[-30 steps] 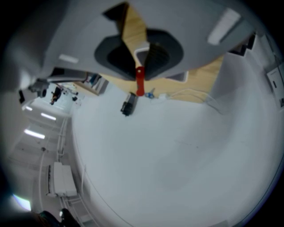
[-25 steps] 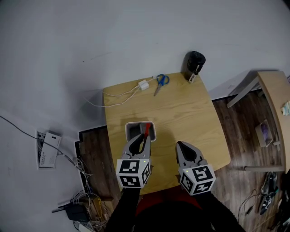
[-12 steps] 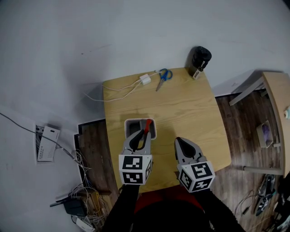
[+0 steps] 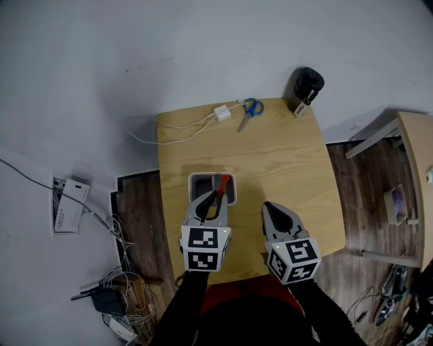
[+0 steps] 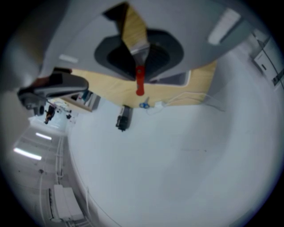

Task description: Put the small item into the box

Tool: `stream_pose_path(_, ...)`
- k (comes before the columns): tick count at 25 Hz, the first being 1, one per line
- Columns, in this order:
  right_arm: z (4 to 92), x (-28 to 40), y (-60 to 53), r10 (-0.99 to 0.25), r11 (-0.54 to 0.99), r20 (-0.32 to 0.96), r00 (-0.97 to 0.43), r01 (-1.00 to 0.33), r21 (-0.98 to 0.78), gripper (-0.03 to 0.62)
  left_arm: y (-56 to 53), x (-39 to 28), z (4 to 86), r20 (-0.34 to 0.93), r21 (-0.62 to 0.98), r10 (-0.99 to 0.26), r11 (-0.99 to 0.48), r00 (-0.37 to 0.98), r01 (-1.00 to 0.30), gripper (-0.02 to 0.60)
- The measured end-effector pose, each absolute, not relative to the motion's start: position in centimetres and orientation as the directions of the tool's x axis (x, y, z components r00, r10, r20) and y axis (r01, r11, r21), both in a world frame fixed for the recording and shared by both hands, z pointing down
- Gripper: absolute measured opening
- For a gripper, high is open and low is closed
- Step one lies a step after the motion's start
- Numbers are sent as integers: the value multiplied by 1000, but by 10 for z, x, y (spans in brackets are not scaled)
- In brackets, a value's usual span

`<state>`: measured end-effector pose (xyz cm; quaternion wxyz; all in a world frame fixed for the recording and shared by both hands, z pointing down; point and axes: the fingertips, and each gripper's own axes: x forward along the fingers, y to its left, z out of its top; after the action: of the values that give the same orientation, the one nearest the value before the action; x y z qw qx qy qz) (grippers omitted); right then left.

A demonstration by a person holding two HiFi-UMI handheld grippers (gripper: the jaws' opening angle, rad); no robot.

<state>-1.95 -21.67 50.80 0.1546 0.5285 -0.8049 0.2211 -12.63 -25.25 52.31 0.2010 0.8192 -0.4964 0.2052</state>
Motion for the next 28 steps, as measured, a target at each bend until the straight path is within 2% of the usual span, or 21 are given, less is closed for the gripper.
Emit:
stream_pose_path(18, 520, -31, -226, -748, 381, 519, -414, -908, -176, 8, -255, -128, 538, 608, 132, -688, -404, 395, -905, 71)
stream_pose_path(28, 518, -30, -225, -747, 383, 520, -413, -908, -171, 8, -257, -131, 536, 601, 152, -689, -399, 405, -904, 80)
